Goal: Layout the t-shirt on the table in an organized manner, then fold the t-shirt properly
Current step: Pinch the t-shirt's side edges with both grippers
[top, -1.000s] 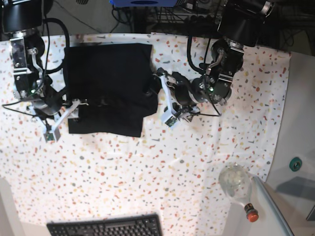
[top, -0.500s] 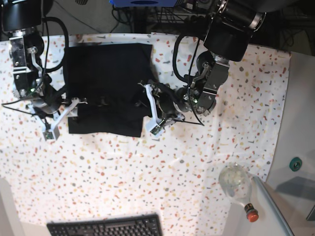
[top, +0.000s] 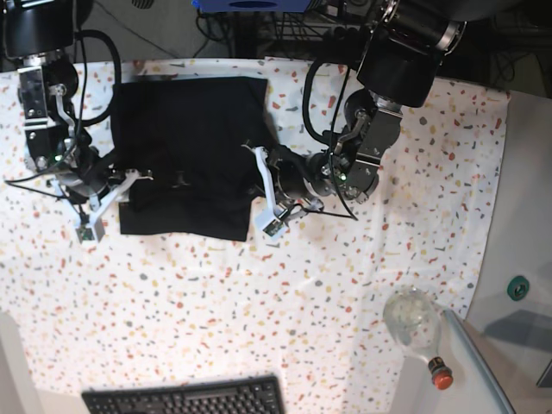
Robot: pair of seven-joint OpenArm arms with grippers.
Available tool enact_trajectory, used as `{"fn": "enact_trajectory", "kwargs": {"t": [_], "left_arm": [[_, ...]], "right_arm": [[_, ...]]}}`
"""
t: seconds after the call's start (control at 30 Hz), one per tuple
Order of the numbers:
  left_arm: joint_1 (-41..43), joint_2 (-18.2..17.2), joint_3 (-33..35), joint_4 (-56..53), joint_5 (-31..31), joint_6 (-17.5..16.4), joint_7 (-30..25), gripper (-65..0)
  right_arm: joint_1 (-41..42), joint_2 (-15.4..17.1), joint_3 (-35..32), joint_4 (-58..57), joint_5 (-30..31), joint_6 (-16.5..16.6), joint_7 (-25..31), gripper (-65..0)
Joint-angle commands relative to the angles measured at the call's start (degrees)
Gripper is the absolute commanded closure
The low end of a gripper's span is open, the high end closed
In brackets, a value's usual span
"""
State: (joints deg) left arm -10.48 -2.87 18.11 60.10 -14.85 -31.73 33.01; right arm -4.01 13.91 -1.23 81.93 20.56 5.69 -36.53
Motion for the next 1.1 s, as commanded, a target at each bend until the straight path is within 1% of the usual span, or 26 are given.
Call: {"fn": "enact_trajectory", "kwargs": {"t": [0.0, 0.03, 0.1, 0.17, 0.23, 0.3, 0.4, 0.53, 0.67, 0.77, 0.8, 0.83, 0.87, 0.93, 1.0, 1.03, 1.07], "left_arm": [[-1.17, 0.37, -0.13, 0.96, -0.58, -0.32, -0.88, 0.0], [-1.17, 0.37, -0.13, 1.31, -0.58, -0.32, -0.88, 0.0], [-1.17, 0.37, -0.04, 2.63, -0.58, -0.32, -0.88, 0.0], [-0.99, 0.37, -0.04, 3.95, -0.58, -0.32, -0.80, 0.0], [-0.99, 0.37, -0.04, 4.65, -0.58, -0.32, -0.71, 0.0], [-1.08, 0.37, -0.04, 4.74, -0.58, -0.32, -0.71, 0.0], [-1.08, 0.37, -0.04, 4.74, -0.49, -0.32, -0.71, 0.0], [-1.08, 0.37, -0.04, 4.48, -0.40, -0.32, -0.71, 0.0], [-1.08, 0.37, -0.04, 4.39, -0.23, -0.32, -0.71, 0.0], [-1.08, 0.37, -0.04, 4.30, -0.23, -0.32, -0.71, 0.0], [-1.08, 0.37, -0.04, 4.30, -0.23, -0.32, -0.71, 0.0], [-1.08, 0.37, -0.04, 4.30, -0.23, -0.32, -0.71, 0.0], [-1.08, 0.37, -0.04, 4.30, -0.23, -0.32, -0.71, 0.0], [-1.08, 0.37, -0.04, 4.30, -0.23, -0.32, -0.71, 0.0], [-1.08, 0.37, -0.04, 4.30, -0.14, -0.32, -0.71, 0.0], [-1.17, 0.37, -0.04, 4.48, -0.14, -0.32, -0.71, 0.0], [-1.17, 0.46, -0.04, 4.65, -0.14, -0.32, -0.71, 0.0]], "right_arm": [[0.71, 0.29, 0.40, 1.01, 0.23, 0.42, 0.97, -28.4], [0.54, 0.20, 0.58, 1.19, 0.32, 0.42, 0.97, -33.0], [0.54, -0.42, 1.28, 1.89, 0.32, 0.42, 1.15, -40.4], [0.45, -0.94, 3.92, 2.33, 1.03, 0.59, 1.06, -44.6], [0.63, -1.91, 6.73, 2.33, 4.63, 2.44, 1.06, -44.6], [0.80, -2.00, 8.58, 2.25, 7.36, 4.28, 0.97, -44.6], [0.98, -2.26, 8.66, 0.84, 7.71, 4.90, 0.97, -44.6], [2.56, -2.35, 8.66, -4.35, 7.80, 5.25, 0.97, -44.6], [2.21, -2.44, 8.66, -4.88, 7.88, 5.34, 0.97, -44.6], [2.03, -2.88, 8.75, -3.82, 7.88, 7.89, 0.97, -44.3], [2.03, -3.23, 8.75, -3.65, 7.88, 8.68, 0.89, -43.1], [2.03, -3.32, 8.84, -3.65, 7.88, 9.38, 0.89, -39.9], [2.12, -3.32, 8.84, -3.91, 7.88, 9.73, 0.89, -34.5], [2.47, -3.49, 8.93, -4.26, 7.88, 10.09, -0.61, -20.4], [2.47, -3.49, 8.84, -3.47, 7.88, 10.17, -1.66, -4.1], [2.47, -3.49, 8.93, -2.59, 7.88, 10.17, -1.84, 0.0], [2.30, -3.49, 9.02, -1.89, 7.88, 10.17, -1.84, 0.0]]}}
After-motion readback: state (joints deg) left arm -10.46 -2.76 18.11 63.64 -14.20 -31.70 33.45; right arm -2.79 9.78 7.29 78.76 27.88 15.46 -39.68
